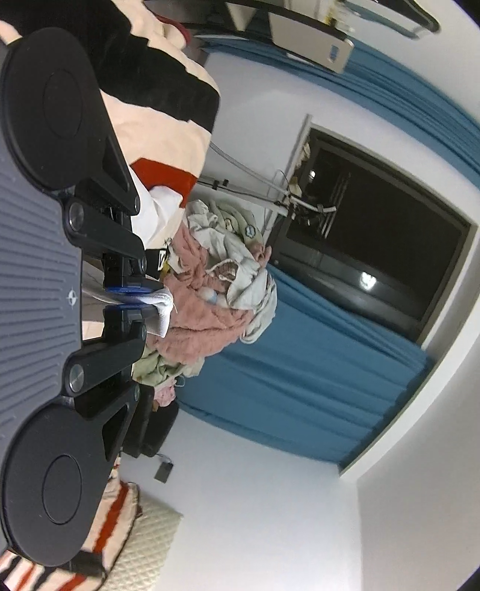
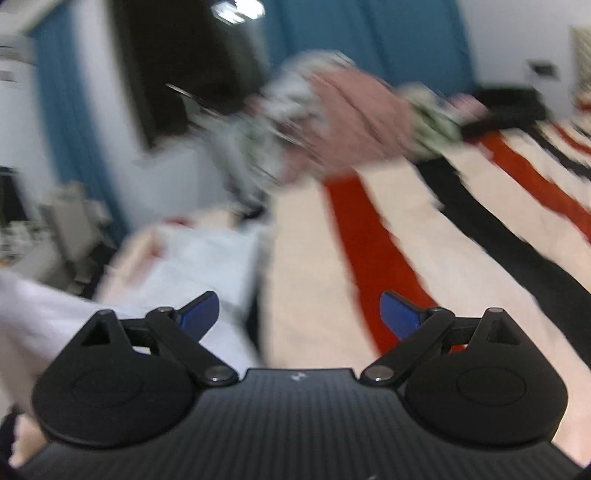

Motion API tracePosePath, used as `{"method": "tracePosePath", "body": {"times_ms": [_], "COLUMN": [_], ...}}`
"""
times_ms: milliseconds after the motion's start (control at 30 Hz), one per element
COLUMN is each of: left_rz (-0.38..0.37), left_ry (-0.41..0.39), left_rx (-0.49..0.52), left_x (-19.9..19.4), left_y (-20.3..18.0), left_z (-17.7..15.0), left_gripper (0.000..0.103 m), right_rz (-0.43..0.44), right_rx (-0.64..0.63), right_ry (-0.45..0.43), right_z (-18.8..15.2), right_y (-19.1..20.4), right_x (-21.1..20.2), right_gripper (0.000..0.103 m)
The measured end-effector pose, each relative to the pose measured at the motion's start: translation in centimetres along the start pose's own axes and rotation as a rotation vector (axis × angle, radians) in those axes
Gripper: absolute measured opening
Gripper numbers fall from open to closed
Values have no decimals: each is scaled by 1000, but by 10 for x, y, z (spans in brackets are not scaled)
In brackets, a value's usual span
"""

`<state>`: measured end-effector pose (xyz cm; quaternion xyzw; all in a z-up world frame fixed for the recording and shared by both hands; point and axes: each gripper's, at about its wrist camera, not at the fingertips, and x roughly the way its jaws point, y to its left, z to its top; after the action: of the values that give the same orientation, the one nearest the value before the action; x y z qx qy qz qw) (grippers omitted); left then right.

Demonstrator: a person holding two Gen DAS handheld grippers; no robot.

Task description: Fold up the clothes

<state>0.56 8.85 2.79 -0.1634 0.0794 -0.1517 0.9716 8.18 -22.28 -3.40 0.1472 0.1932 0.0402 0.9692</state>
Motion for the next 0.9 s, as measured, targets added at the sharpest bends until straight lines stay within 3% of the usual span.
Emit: {"method": "tracePosePath", "body": {"times_ms": [100, 233, 367, 567, 667, 733, 800, 867, 900], "left_rz": [-18, -45, -35, 22, -1, -7, 26, 61, 74], "left_ry": [10, 17, 23, 63, 59, 44, 45, 60, 85], "left_rx": [49, 101, 120, 135, 144, 144, 119, 75, 49], "left_x": [5, 4, 2, 8, 6, 4, 3, 2, 4], "left_y": [-8, -20, -26, -25, -29, -29, -23, -14, -9], "left_z": [-4, -13, -18, -21, -21, -20, -17, -15, -16], "left_gripper": [6, 6, 6, 6, 6, 6, 6, 6, 6], "right_rz": [184, 269, 167, -18, -69, -84, -104, -157, -208], "right_rx": [-95, -339, -448, -27, 22, 37, 53, 54, 47], "right_ry": [-32, 18, 75, -24, 90, 215, 320, 289, 201], "right_z": [-13, -46, -67, -24, -22, -29, -41, -42, -36], "right_y": [33, 89, 105, 28, 7, -1, -3, -5, -3], "right_x": [-9, 3, 30, 20, 37, 54, 63, 54, 39], "right_gripper": [96, 96, 95, 96, 96, 96, 95, 95, 95]}}
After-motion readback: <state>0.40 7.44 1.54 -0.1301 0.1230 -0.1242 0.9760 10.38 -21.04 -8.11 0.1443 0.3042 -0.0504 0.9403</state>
